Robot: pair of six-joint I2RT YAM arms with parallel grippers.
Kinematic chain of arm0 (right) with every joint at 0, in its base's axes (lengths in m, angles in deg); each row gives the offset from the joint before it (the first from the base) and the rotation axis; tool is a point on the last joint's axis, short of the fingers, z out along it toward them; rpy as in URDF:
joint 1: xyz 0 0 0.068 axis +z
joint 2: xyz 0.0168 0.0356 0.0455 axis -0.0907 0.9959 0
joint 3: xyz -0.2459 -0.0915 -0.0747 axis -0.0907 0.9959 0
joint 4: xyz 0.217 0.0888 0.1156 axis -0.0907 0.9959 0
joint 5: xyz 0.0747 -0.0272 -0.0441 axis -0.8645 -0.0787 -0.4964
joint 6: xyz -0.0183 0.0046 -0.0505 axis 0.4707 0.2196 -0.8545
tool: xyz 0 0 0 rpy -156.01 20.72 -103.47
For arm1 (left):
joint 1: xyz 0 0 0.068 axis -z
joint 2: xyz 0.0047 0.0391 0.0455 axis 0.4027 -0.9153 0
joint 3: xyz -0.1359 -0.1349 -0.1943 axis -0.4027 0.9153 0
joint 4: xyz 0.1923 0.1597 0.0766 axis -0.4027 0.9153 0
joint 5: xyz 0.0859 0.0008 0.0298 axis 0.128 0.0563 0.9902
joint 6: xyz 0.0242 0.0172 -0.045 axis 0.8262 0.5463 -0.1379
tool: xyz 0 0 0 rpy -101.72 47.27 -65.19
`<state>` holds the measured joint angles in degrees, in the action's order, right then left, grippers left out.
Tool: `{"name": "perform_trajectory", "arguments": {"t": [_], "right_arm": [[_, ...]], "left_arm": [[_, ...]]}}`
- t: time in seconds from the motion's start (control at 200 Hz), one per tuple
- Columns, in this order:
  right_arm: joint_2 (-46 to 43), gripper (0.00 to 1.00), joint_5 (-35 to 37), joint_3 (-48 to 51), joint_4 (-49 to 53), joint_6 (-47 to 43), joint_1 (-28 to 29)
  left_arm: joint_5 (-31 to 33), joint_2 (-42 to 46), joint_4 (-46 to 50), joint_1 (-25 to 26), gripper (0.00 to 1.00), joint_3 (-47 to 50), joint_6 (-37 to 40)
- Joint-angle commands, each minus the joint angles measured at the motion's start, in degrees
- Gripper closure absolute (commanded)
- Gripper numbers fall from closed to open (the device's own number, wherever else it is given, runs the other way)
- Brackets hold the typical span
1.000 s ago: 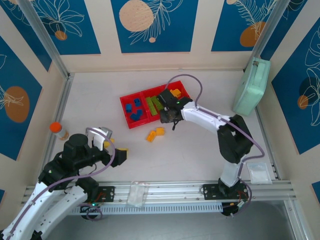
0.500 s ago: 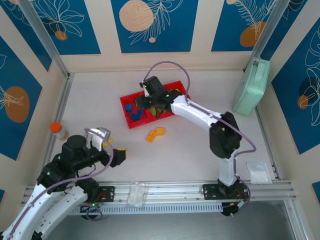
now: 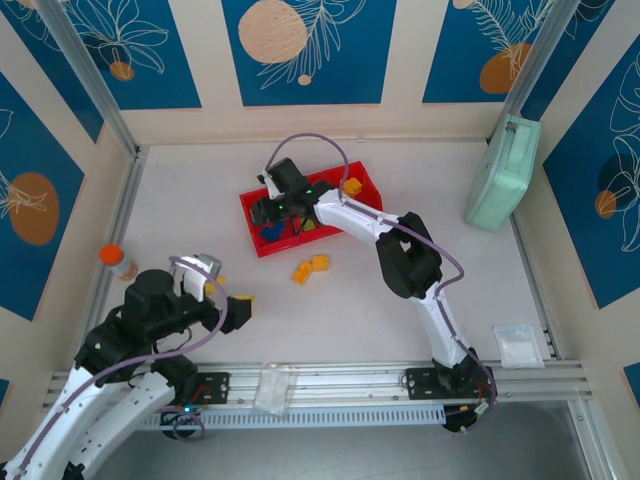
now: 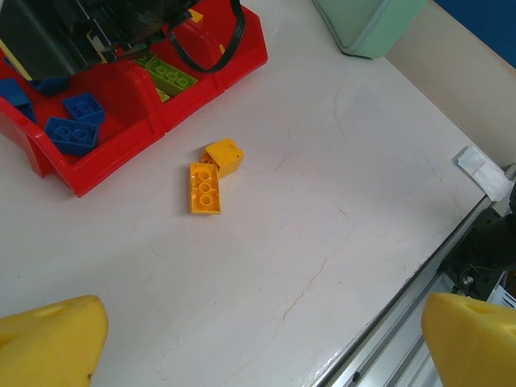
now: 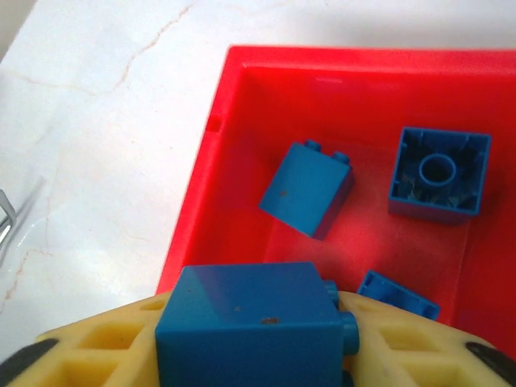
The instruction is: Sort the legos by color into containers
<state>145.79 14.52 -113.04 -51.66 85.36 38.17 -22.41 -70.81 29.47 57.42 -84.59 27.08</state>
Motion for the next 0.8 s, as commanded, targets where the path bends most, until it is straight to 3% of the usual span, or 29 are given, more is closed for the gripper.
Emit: {"name": "perform_trajectory", "arguments": {"t": [0.0,0.07,0.37,0.54,0.57,0.635,0.795], "right_arm": [[0.42,0.39,-1.32,-2.64,1.05,-0.51,-0.31],[0.05,0.31,-1.31,-3.45,1.69,-0.73,-0.32],[-4.36,0.18,1.35,-6.48,8.42,1.14,0.22],[-13.06,0.1,3.41,1.24,7.55,3.8,0.31],[-14.75,0.04,3.72,2.65,7.49,4.13,0.31],[-18.6,0.0,4.4,6.19,7.46,4.85,0.31],[-29.1,0.01,6.04,16.93,6.37,6.61,0.22]], "left_arm": [[0.82,-0.23,0.43,0.43,0.01,-0.27,0.41],[0.74,-0.4,0.41,0.52,0.01,-0.27,0.34],[0.76,-0.67,0.52,0.5,0.01,-0.27,0.41],[0.48,-0.49,0.48,0.52,0.01,-0.27,0.48],[0.39,-0.49,0.46,0.52,0.01,-0.32,0.46],[0.38,-0.38,0.46,0.48,0.01,-0.27,0.45],[0.22,-0.66,0.41,0.52,0.01,-0.18,0.46]]}}
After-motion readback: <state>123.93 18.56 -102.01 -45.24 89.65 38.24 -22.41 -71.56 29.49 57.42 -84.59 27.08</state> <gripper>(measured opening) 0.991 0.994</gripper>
